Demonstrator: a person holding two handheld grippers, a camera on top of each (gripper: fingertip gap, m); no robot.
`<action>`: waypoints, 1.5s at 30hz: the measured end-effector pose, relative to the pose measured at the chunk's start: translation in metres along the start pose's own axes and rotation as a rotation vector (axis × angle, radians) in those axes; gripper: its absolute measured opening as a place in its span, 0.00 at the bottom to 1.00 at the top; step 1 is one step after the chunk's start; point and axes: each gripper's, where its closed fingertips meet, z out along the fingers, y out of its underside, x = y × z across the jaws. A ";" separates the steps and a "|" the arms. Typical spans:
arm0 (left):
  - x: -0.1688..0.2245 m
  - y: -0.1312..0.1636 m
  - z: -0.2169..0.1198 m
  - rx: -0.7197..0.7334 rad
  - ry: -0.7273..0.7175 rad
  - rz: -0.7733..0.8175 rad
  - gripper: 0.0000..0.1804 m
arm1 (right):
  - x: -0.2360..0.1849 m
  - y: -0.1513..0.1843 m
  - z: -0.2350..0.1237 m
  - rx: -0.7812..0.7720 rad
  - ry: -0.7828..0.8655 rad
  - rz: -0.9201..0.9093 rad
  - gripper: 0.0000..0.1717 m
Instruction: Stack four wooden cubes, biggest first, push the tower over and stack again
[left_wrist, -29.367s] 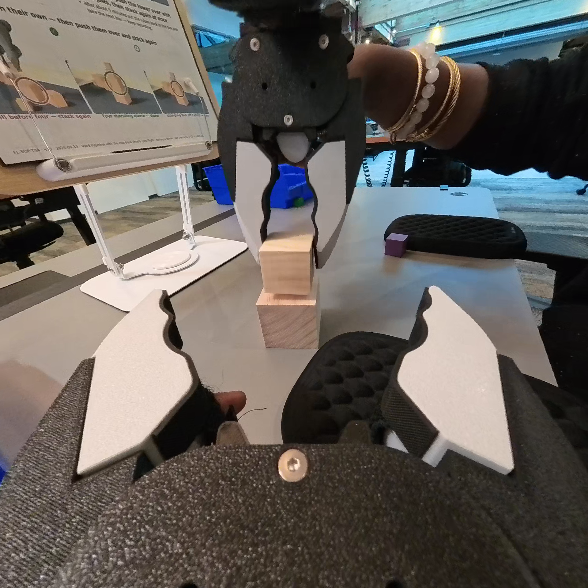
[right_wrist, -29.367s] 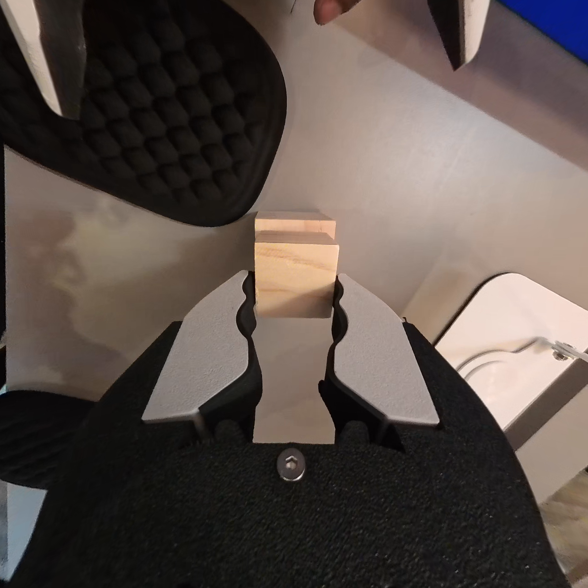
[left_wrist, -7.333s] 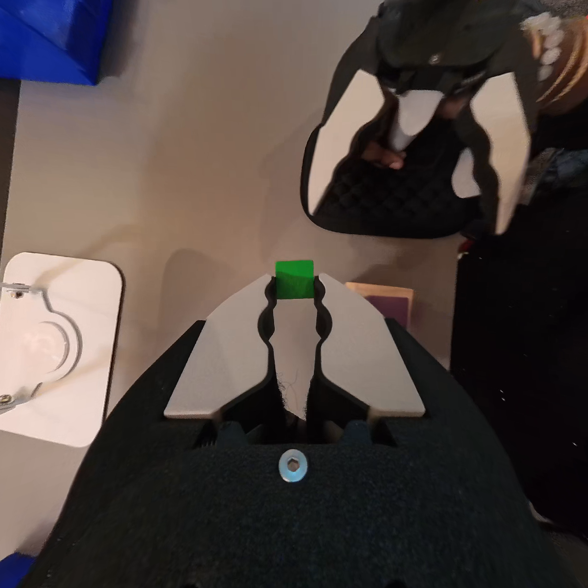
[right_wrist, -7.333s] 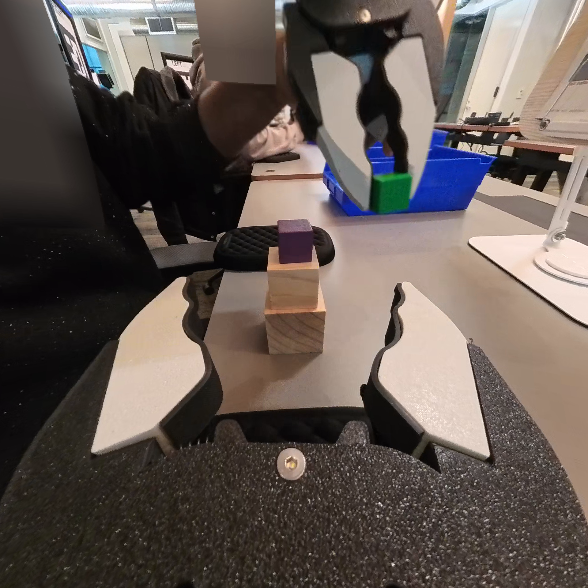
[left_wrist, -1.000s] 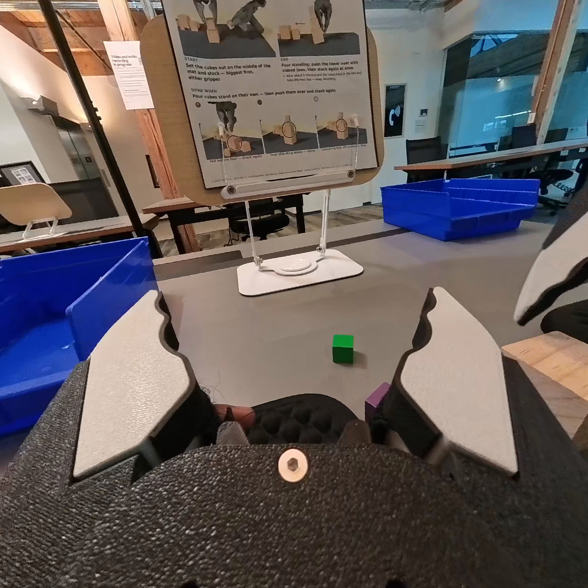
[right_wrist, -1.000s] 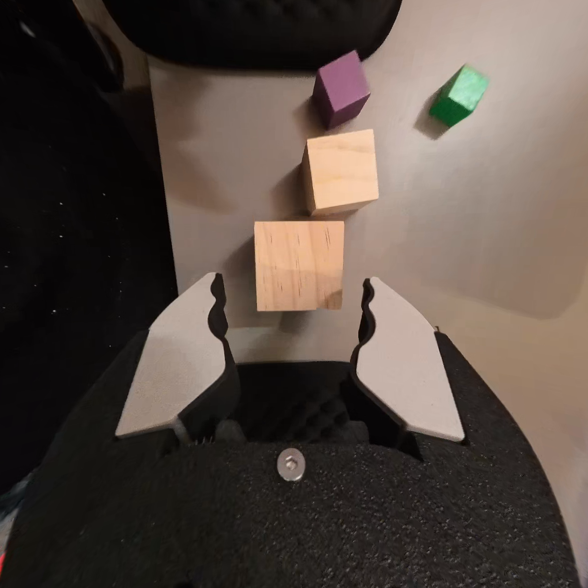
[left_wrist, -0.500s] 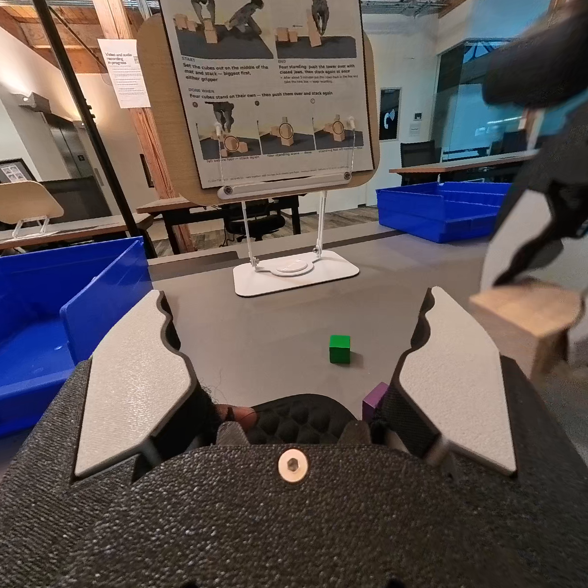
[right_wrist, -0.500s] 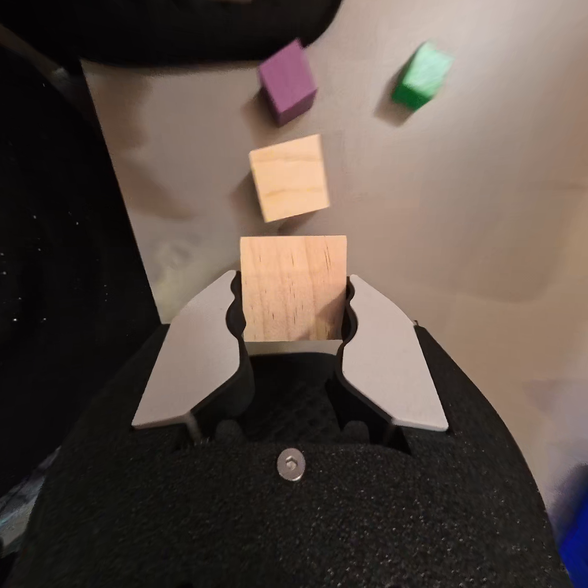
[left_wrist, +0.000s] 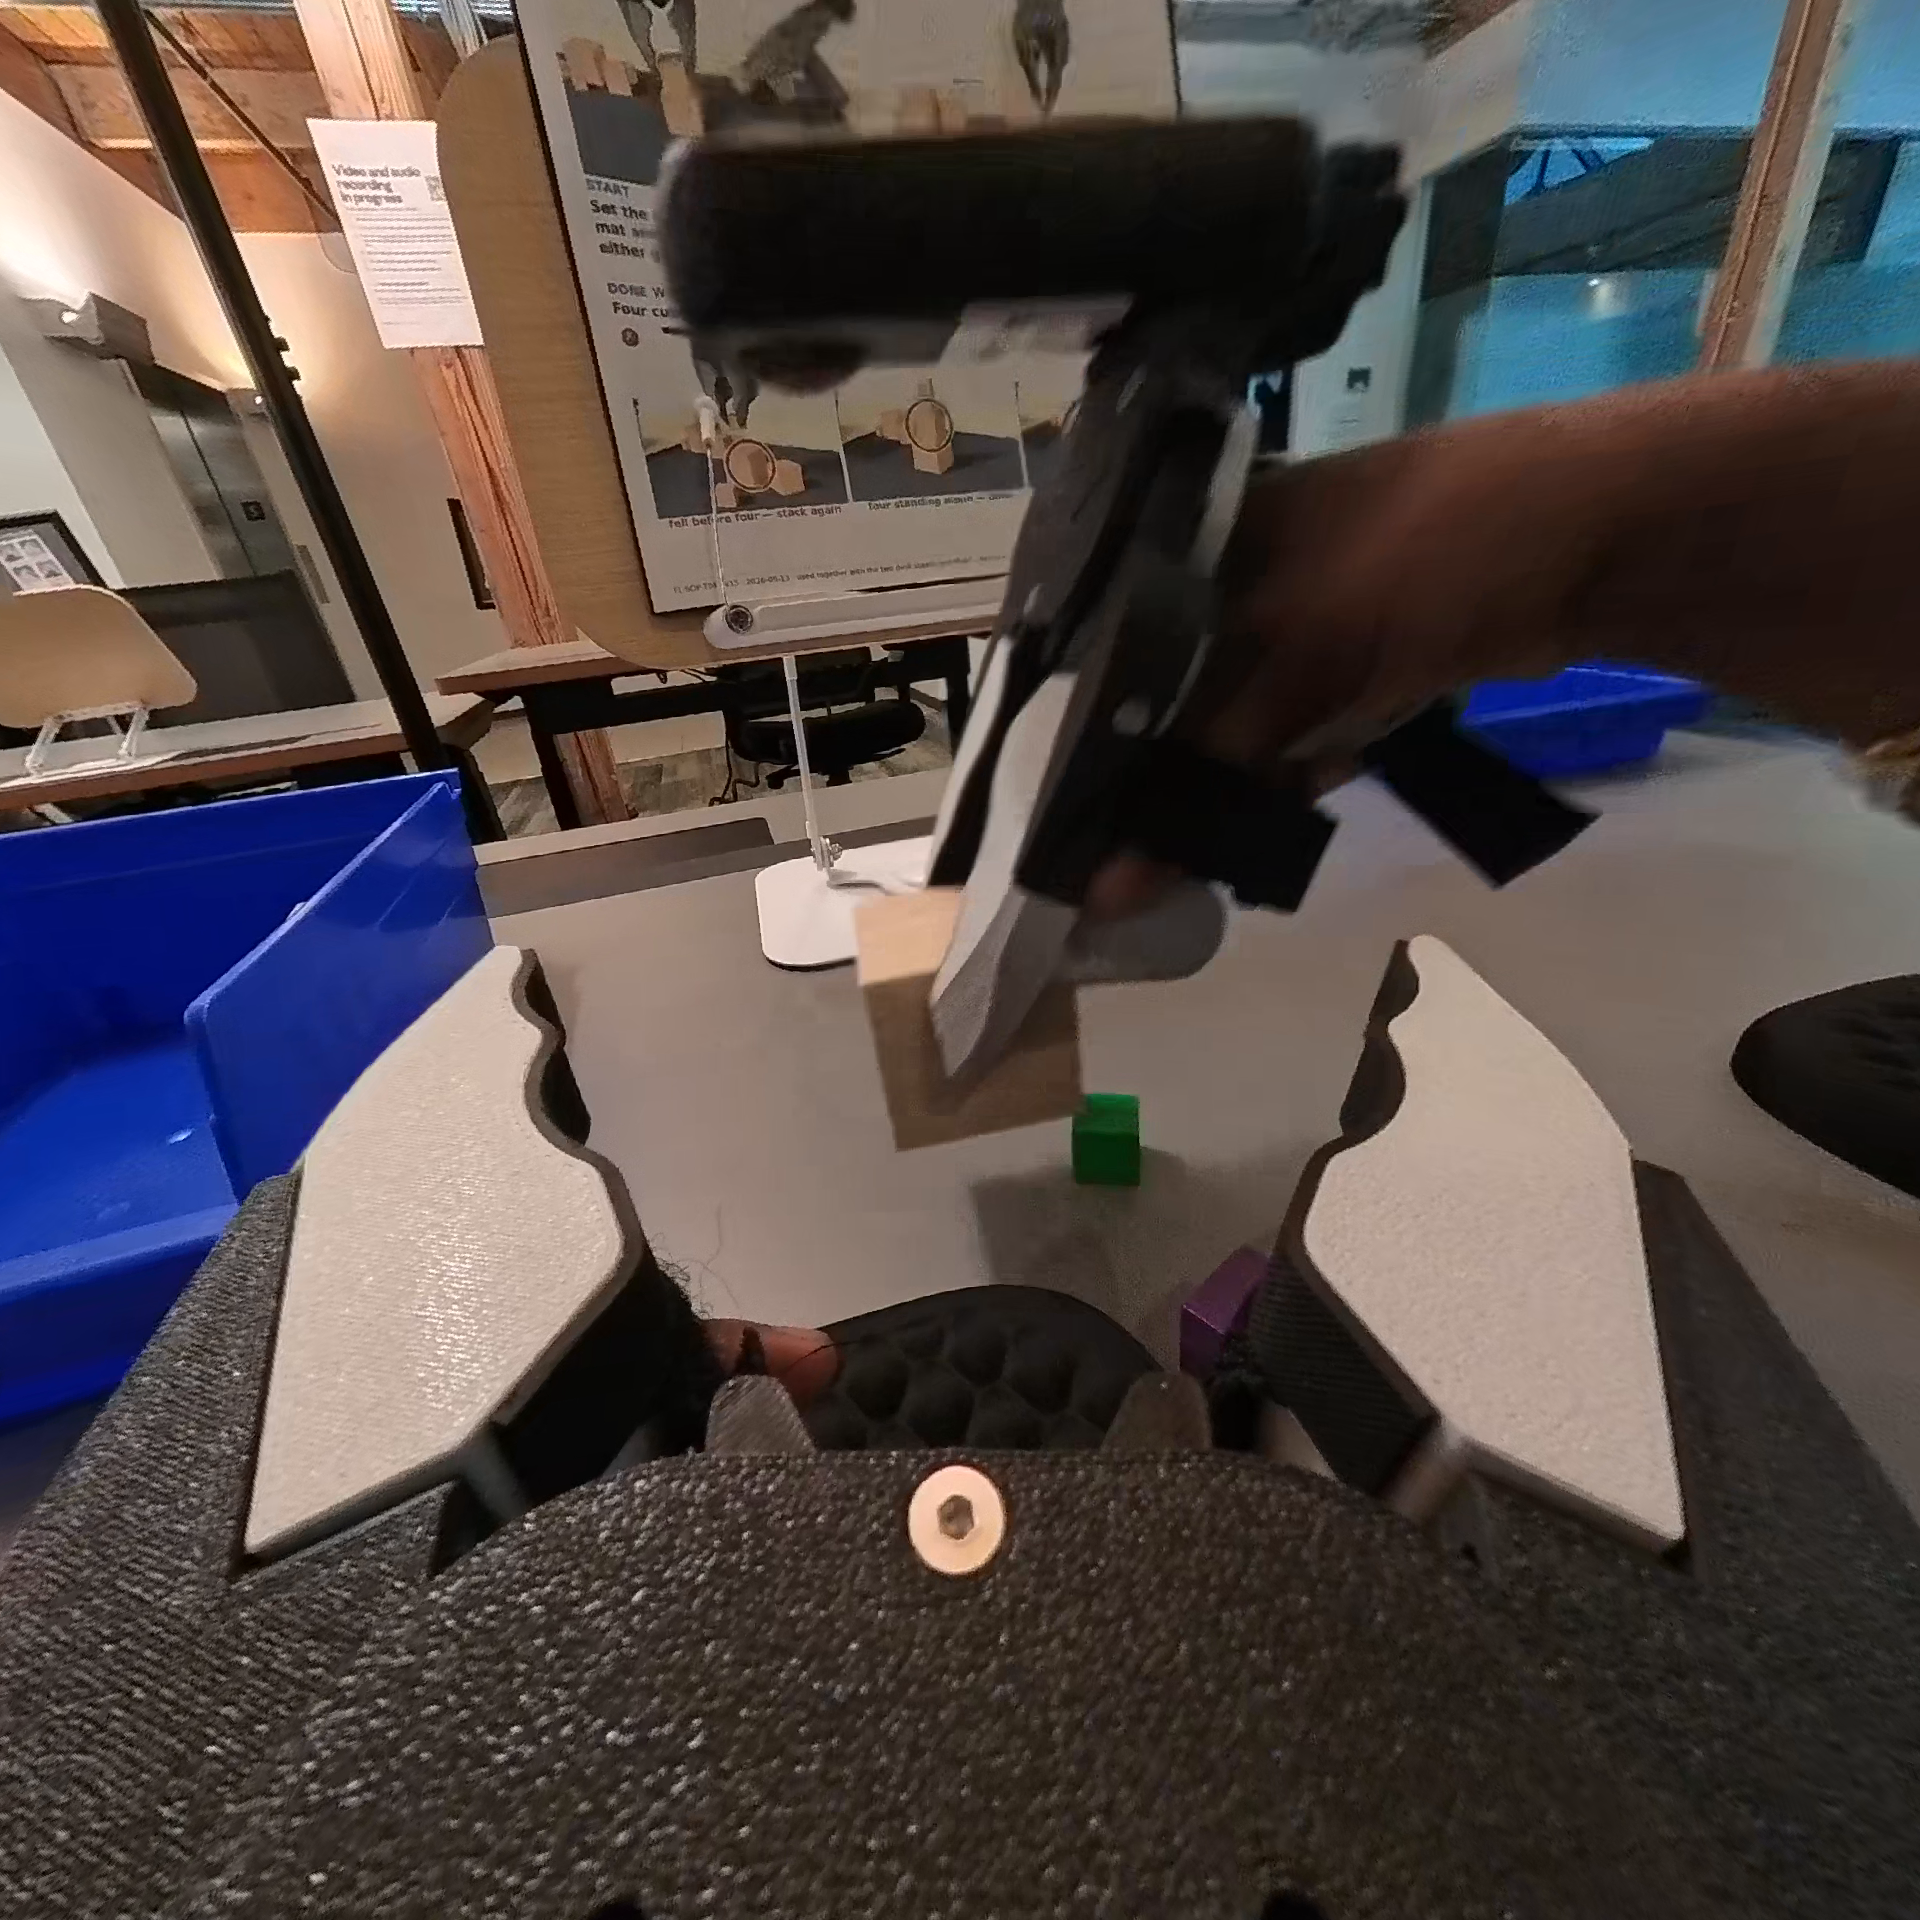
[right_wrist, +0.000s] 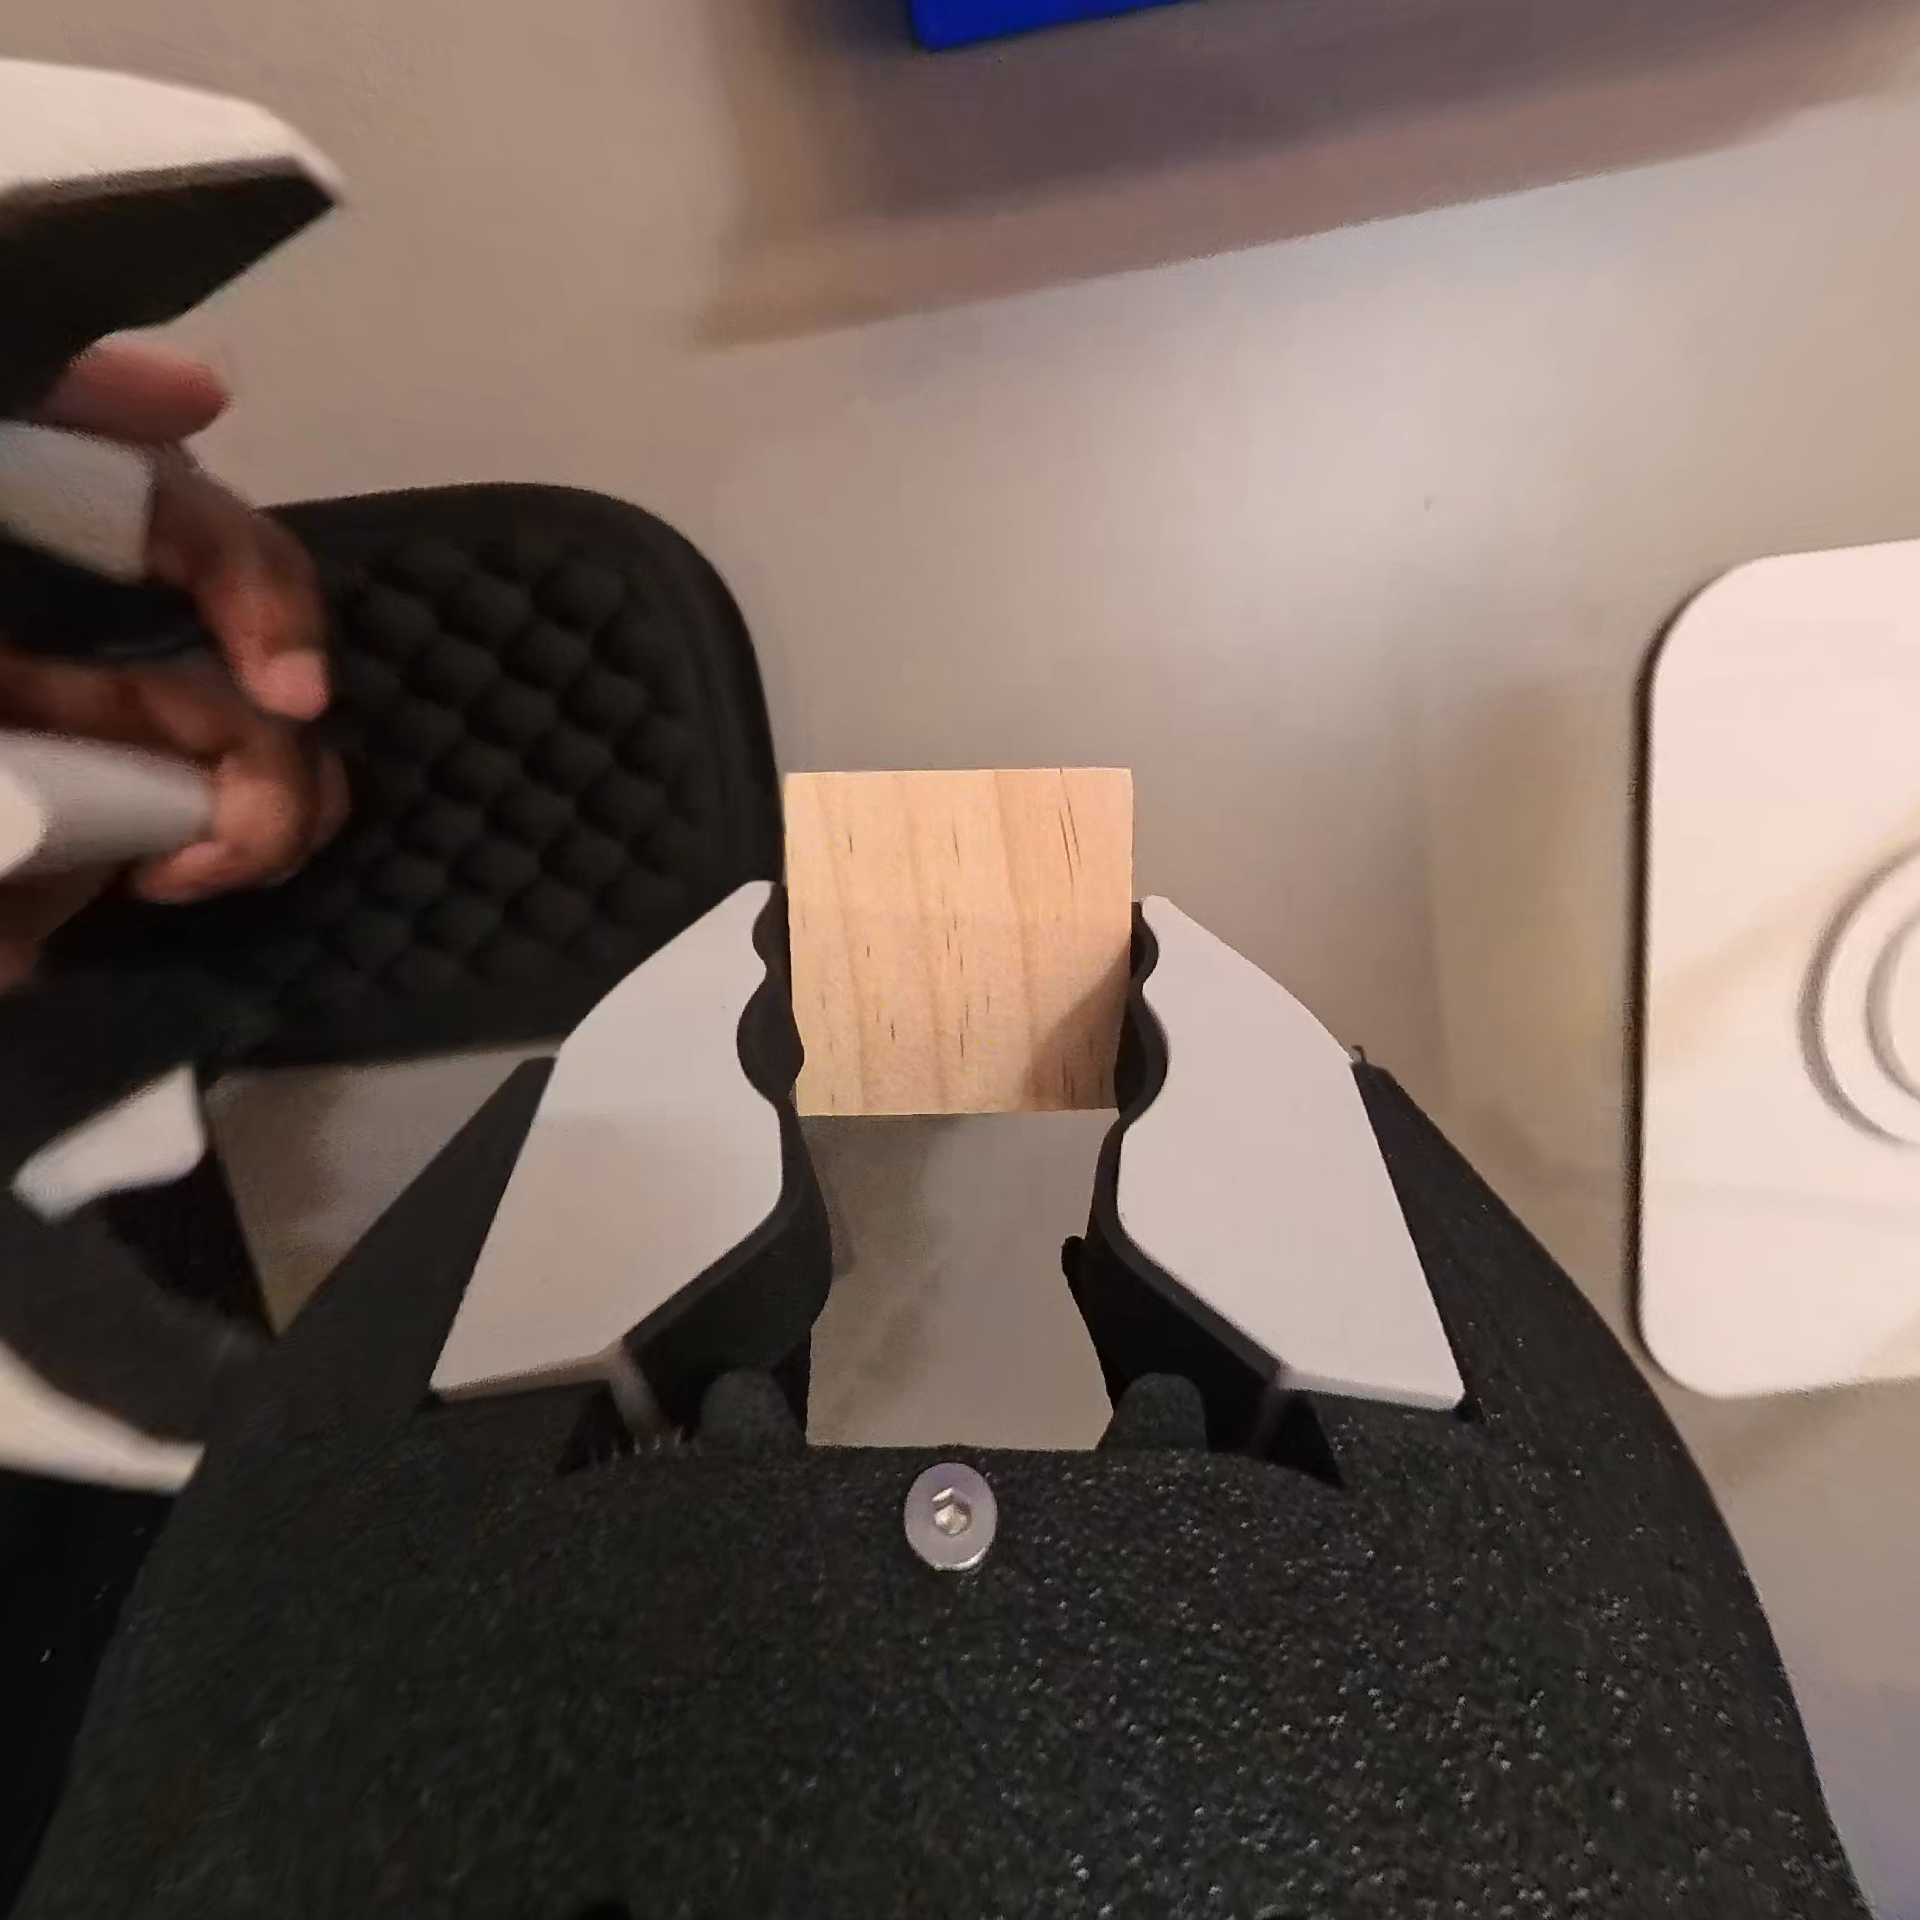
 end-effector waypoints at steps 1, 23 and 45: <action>0.000 0.000 0.000 0.001 0.001 -0.002 0.79 | 0.001 -0.003 0.009 -0.002 -0.002 0.004 0.34; 0.001 0.000 0.000 0.000 0.004 0.001 0.78 | 0.002 -0.006 0.048 0.013 -0.071 0.019 0.34; 0.001 0.001 0.001 -0.010 0.006 -0.002 0.77 | -0.026 0.056 -0.072 0.133 -0.164 -0.169 0.36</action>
